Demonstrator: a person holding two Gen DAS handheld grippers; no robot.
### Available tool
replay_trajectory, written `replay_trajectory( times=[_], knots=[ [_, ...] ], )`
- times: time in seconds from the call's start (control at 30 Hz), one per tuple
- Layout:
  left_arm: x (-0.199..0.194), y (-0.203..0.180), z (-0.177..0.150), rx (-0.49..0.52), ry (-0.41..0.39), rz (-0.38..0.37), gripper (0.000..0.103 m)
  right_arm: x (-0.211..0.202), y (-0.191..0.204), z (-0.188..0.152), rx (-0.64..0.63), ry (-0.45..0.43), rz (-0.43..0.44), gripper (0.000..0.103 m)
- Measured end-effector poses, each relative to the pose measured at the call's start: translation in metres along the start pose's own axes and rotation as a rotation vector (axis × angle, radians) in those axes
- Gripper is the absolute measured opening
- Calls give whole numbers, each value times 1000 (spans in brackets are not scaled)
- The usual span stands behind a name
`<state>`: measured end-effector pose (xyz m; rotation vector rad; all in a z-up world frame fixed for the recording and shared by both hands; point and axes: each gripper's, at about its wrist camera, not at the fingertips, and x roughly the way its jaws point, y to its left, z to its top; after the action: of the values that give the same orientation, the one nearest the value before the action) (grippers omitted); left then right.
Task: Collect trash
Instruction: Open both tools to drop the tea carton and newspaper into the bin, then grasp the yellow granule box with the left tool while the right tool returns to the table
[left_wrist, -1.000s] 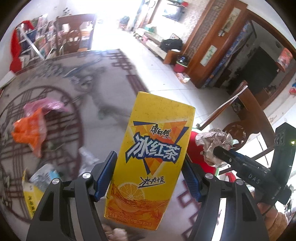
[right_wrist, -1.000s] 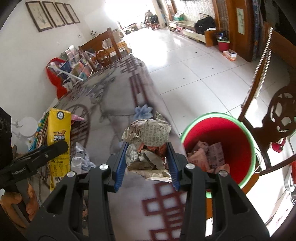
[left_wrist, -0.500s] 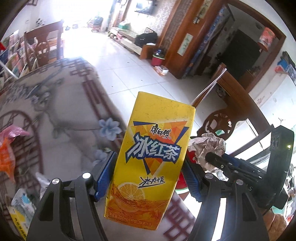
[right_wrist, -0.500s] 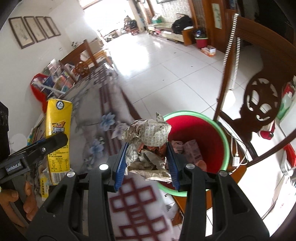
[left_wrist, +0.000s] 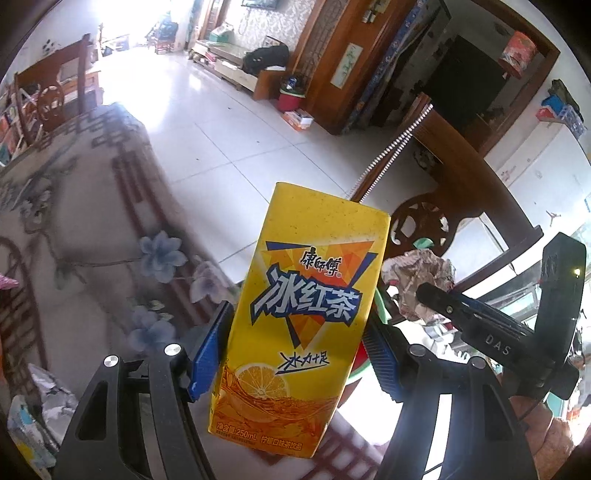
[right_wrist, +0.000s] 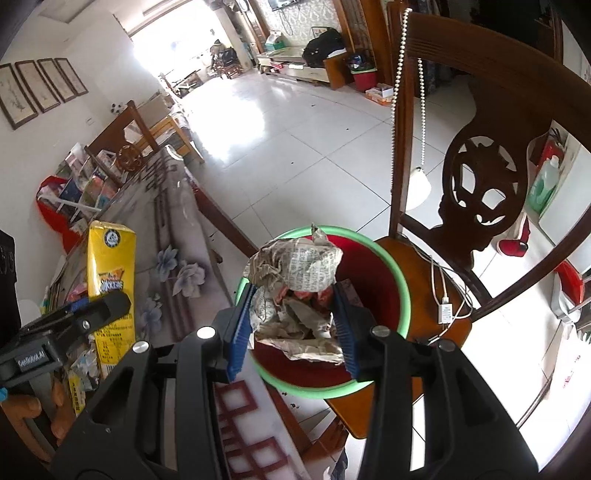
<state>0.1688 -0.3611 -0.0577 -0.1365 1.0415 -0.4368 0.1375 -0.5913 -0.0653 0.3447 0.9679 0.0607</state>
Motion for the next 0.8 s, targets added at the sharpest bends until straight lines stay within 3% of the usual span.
replay_trajectory(
  times=[0.17,0.23,0.27,0.3,0.43,0.6,0.8],
  knots=[
    [17,-13,5,31,29,-25,66,6,-3,8,-4,-1,-7,45],
    [21,-16,8,38,32,-10,72,7,-4,11,7,-3,-5,59],
    [22,-16,9,35,28,-5,81,7,-4,13,12,-5,-8,62],
    [21,-14,11,26,16,-2,84,8,-5,14,14,-5,-11,69],
    [11,-6,13,9,-9,1,84,6,-7,15,25,-11,-29,89],
    [-14,7,9,12,-62,33,85,6,-1,16,24,7,-26,94],
    [-46,34,-10,-1,-111,100,85,11,39,8,-60,35,19,96]
  ],
)
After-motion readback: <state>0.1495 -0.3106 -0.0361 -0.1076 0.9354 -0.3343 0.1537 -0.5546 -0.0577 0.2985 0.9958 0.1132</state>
